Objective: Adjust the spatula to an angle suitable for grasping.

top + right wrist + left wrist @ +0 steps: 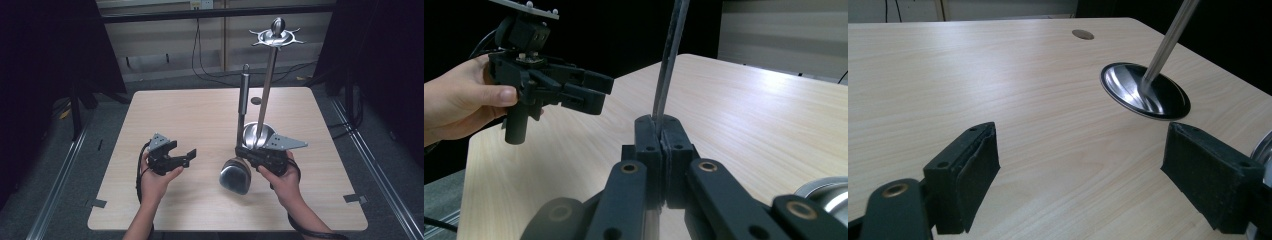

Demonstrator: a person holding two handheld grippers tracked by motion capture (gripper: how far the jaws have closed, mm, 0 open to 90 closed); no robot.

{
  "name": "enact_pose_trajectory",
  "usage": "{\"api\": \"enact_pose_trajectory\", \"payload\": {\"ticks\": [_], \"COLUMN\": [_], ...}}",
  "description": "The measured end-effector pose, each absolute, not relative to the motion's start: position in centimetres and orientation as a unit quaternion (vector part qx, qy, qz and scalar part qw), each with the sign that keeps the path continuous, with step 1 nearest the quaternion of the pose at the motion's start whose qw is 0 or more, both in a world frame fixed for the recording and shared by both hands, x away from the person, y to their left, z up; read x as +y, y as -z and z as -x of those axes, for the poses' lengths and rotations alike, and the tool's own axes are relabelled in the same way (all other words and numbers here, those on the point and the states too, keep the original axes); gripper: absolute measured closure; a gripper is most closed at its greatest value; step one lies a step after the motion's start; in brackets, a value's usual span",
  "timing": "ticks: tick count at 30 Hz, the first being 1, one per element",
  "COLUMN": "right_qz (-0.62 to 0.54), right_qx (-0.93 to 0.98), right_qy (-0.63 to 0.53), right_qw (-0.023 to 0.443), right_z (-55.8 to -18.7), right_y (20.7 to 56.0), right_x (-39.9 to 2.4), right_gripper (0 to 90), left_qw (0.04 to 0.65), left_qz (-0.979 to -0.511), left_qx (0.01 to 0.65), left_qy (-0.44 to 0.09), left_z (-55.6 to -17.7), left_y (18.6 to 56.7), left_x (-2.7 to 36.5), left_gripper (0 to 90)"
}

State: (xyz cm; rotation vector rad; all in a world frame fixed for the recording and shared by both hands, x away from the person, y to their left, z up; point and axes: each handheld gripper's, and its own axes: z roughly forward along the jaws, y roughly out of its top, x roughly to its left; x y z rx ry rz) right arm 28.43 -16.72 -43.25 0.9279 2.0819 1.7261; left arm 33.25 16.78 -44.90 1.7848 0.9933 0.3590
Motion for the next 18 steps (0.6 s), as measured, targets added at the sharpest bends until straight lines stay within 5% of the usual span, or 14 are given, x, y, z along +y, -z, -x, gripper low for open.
{"api": "enact_pose_trajectory", "payload": {"ticks": [18], "right_qz": [-0.320], "right_qx": [0.707], "right_qy": [-0.607], "right_qw": [0.171], "right_z": [-28.3], "right_y": [41.8], "right_x": [-19.2], "right_gripper": [88.5], "left_qw": [0.500], "left_qz": [-0.748], "left_qx": [0.409], "left_qy": [-0.154], "left_z": [-33.0], "left_y": [45.3], "left_x": [16.6], "left_gripper": [14.9]}}
